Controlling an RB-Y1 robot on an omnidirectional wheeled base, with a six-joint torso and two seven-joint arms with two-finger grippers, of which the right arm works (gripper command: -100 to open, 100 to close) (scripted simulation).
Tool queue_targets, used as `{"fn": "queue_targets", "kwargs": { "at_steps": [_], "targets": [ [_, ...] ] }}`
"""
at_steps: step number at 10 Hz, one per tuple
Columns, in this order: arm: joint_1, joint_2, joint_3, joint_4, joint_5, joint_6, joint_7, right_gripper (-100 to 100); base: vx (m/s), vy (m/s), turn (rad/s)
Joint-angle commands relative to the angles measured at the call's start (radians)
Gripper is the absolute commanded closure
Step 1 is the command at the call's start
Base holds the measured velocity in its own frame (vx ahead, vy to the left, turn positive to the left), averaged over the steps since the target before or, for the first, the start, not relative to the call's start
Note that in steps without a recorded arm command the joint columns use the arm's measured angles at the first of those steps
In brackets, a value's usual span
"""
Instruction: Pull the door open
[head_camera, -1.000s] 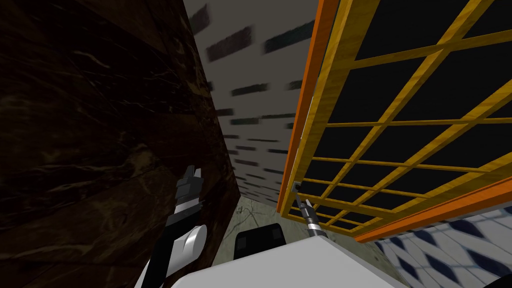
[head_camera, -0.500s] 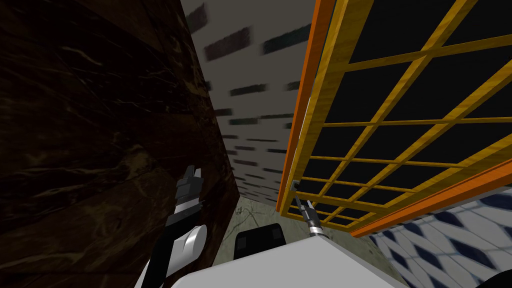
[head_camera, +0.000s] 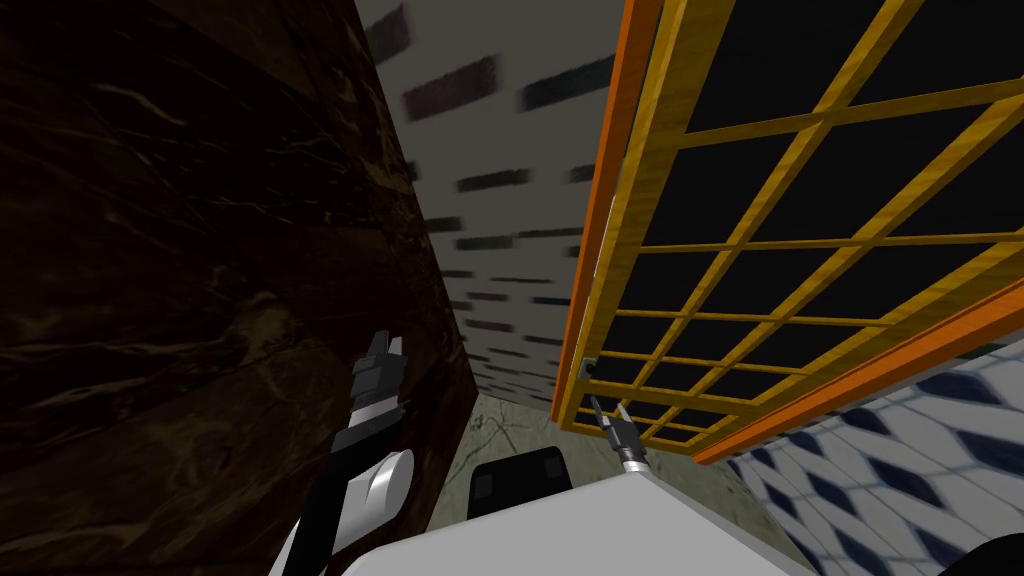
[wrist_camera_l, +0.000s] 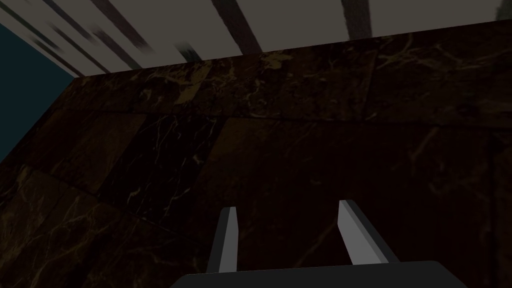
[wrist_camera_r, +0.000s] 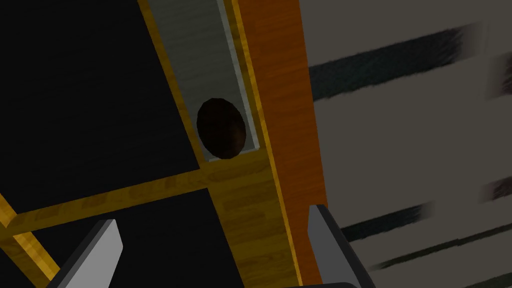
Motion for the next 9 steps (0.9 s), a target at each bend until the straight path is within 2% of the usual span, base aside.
{"fn": "queue_targets", "kwargs": {
  "at_steps": [1,4,6,7,8,9],
  "targets": [
    [0.01,0.0,0.0,-0.005,0.011,-0.004,0.05,-100,-0.003,0.011,-0.042],
    [0.034,0.001,0.001,-0.021,0.032,-0.008,0.13,-100,-0.005,0.019,-0.056],
    [0.044,0.001,0.002,-0.028,0.041,-0.01,0.163,-100,0.0,0.017,-0.038],
    [0.041,0.001,0.002,-0.025,0.038,-0.01,0.151,-100,0.0,0.008,-0.006],
    [0.016,-0.004,-0.004,-0.014,0.039,0.004,0.153,-100,0.115,-0.024,-0.049],
    [0.009,-0.006,-0.006,-0.011,0.039,0.008,0.152,-100,0.174,-0.001,-0.017]
  ]
}}
